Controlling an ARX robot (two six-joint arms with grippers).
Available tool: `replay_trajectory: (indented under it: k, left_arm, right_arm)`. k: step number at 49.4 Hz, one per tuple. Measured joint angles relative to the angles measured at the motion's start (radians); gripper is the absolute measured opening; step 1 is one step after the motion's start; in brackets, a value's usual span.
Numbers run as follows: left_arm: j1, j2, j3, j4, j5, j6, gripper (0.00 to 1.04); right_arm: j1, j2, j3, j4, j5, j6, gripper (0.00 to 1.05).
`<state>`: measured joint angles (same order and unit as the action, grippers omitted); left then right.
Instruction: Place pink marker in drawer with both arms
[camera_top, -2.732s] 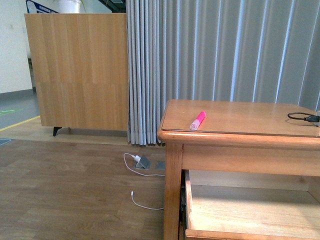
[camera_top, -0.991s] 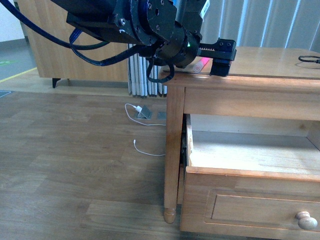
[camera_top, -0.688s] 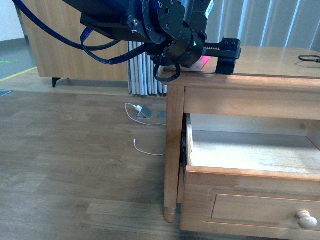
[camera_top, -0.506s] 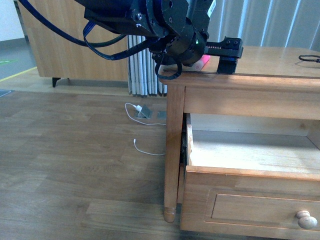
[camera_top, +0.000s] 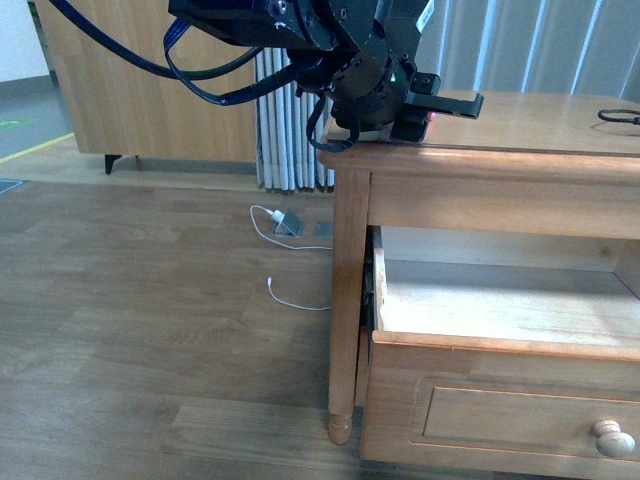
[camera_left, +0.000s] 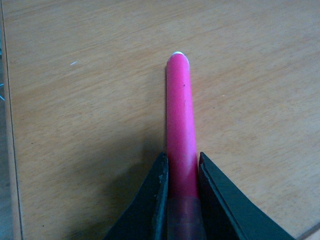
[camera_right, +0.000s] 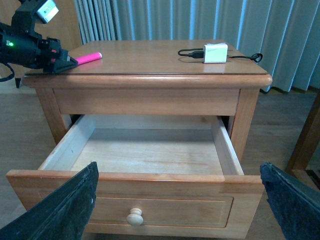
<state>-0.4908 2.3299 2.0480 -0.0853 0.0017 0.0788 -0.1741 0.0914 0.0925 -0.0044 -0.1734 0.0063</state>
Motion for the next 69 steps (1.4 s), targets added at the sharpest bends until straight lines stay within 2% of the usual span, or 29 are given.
replay_trajectory:
  k: [2, 7, 19, 25, 33, 43, 50, 69]
  left_arm:
    - [0.000, 0.000, -0.001, 0.002, 0.002, 0.000, 0.15]
    - [0.002, -0.022, -0.042, 0.036, 0.015, 0.000, 0.15]
    - [0.008, -0.162, -0.258, 0.157, 0.148, -0.003, 0.15]
    - [0.005, -0.289, -0.393, 0.200, 0.240, 0.001, 0.15]
    - [-0.022, -0.465, -0.555, 0.230, 0.311, 0.056, 0.15]
    - [-0.078, -0.476, -0.670, 0.264, 0.275, 0.133, 0.15]
    - [-0.101, -0.410, -0.678, 0.293, 0.230, 0.137, 0.15]
    - [-0.134, -0.112, -0.493, 0.296, 0.147, 0.047, 0.15]
  right_arm:
    - [0.000, 0.000, 0.000, 0.000, 0.000, 0.000, 0.96]
    - [0.000, 0.000, 0.000, 0.000, 0.000, 0.000, 0.96]
    - [0.000, 0.000, 0.000, 0.000, 0.000, 0.000, 0.96]
    - [0.000, 0.000, 0.000, 0.000, 0.000, 0.000, 0.96]
    - [0.000, 0.000, 0.000, 0.000, 0.000, 0.000, 0.96]
    - [0.000, 0.000, 0.000, 0.000, 0.000, 0.000, 0.96]
    - [0.000, 0.000, 0.000, 0.000, 0.000, 0.000, 0.96]
    - [0.000, 0.000, 0.000, 0.000, 0.000, 0.000, 0.96]
